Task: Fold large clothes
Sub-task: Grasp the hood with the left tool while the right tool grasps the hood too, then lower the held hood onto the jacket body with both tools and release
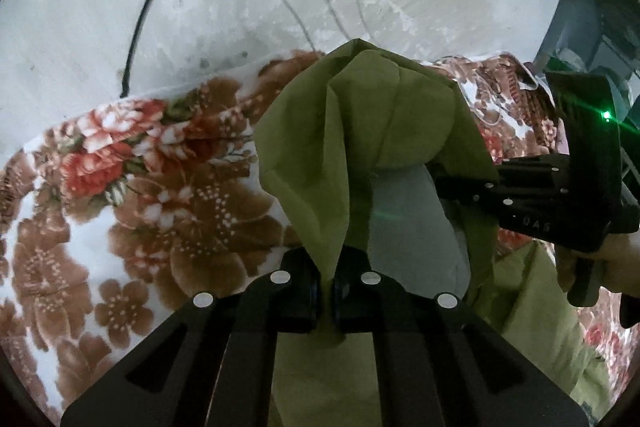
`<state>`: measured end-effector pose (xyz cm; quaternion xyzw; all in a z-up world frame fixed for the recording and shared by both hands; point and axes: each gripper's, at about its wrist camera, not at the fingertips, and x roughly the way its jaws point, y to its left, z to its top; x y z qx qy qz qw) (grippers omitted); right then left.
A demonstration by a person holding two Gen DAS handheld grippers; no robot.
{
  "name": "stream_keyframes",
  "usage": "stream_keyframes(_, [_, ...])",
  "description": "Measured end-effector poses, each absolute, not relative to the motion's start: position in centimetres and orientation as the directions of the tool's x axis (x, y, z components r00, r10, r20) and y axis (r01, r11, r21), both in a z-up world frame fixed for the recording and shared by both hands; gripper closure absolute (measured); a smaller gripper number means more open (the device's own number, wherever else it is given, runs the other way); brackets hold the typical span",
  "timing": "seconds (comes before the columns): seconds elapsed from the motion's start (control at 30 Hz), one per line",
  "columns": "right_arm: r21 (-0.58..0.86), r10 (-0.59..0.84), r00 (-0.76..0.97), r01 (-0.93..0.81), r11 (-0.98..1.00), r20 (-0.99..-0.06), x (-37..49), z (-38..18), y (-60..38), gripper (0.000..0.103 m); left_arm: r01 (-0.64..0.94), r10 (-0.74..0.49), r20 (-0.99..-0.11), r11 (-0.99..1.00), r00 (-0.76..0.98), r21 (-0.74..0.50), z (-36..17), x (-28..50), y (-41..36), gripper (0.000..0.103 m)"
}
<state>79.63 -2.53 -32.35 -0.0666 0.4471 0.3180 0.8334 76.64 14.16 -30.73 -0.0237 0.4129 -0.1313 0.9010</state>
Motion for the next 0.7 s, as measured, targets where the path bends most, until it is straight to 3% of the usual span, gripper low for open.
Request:
stream_keyframes(0.33, [0.137,0.494,0.441,-0.627,0.767,-0.75,71.9,-28.8,-4.5,0.097,0.251,-0.222,-0.711,0.966,0.668,-0.066,-27.5,68.5,12.2,0.098])
stream_keyframes(0.6, [0.046,0.488,0.501,-0.662,0.748,-0.715,63.9,-29.5,-5.7,0.097,0.294,-0.092,-0.649,0.933,0.755,0.209,-28.8,60.1,7.9,0.098])
stream_keyframes(0.7, [0.085,0.499,0.482,-0.653,0.753,-0.72,61.6,-30.9,-6.9,0.097,0.305,-0.087,-0.655,0.925,0.751,0.227,-30.1,57.5,7.1,0.098])
